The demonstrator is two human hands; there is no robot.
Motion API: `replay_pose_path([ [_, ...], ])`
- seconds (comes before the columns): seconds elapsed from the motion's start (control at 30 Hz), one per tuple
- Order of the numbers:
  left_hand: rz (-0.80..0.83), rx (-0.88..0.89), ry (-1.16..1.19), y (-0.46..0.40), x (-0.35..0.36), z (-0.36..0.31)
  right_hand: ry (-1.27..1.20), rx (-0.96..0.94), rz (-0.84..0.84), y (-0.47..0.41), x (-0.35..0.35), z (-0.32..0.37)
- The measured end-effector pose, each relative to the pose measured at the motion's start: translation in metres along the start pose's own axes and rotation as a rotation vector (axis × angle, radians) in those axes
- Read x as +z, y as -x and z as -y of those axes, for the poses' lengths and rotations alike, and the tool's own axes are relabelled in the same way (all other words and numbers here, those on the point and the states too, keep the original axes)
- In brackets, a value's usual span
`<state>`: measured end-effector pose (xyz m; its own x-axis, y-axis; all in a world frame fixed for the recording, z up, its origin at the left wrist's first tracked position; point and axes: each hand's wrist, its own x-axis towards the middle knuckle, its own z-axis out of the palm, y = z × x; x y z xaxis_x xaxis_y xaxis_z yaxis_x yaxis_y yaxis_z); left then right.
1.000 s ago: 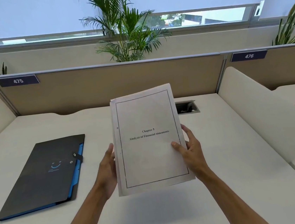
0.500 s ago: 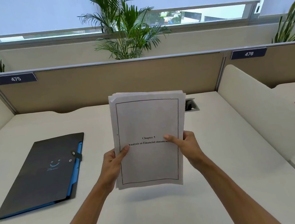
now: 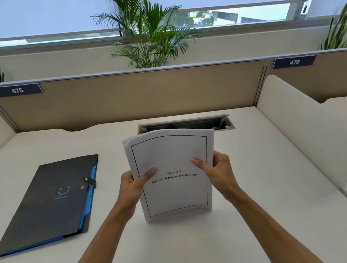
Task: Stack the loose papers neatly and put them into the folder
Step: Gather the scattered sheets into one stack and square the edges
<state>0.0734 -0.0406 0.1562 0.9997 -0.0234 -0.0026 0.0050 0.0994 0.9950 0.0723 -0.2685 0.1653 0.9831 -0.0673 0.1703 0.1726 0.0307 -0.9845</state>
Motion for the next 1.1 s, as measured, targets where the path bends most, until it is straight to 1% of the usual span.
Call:
replay_pose_path([
  [0.17,-0.056,0.036,0.011,-0.003,0.010,-0.015,0.057,-0.045,-0.028,-0.004,0.002,0.009],
  [0.3,-0.048,0.092,0.029,-0.004,0.015,-0.024,0.067,-0.091,-0.043,-0.007,0.002,0.016],
  [0.4,-0.006,0.074,0.011,-0.004,0.015,-0.022,0.077,-0.098,-0.037,-0.007,-0.001,0.016],
  [0.47,-0.024,0.045,-0.018,-0.004,0.015,-0.019,0.088,-0.096,-0.044,-0.006,-0.003,0.013],
  [0.53,-0.071,0.046,-0.051,-0.005,0.018,-0.017,0.097,-0.087,-0.045,-0.006,-0.007,0.009],
  [0.6,-0.153,0.090,-0.046,-0.005,0.020,-0.018,0.136,-0.071,-0.039,-0.006,-0.012,0.001],
  [0.7,-0.288,0.118,0.077,-0.012,0.017,-0.022,0.232,-0.028,-0.107,-0.003,-0.021,-0.017],
  [0.77,-0.370,0.053,0.216,-0.020,0.012,-0.024,0.225,0.056,-0.169,0.003,-0.024,-0.026],
  [0.83,-0.421,-0.045,0.397,-0.028,0.004,-0.024,0.116,0.177,-0.184,0.009,-0.023,-0.034],
  [0.9,-0.411,-0.109,0.538,-0.033,-0.004,-0.022,-0.089,0.300,-0.179,0.014,-0.018,-0.040],
  [0.97,-0.380,-0.136,0.620,-0.034,-0.005,-0.021,-0.317,0.405,-0.171,0.016,-0.010,-0.042],
  [1.0,-0.363,-0.141,0.641,-0.034,-0.004,-0.021,-0.388,0.422,-0.157,0.017,-0.006,-0.040],
  [1.1,-0.283,-0.135,0.669,-0.032,0.001,-0.019,-0.475,0.418,-0.105,0.017,0.004,-0.029],
])
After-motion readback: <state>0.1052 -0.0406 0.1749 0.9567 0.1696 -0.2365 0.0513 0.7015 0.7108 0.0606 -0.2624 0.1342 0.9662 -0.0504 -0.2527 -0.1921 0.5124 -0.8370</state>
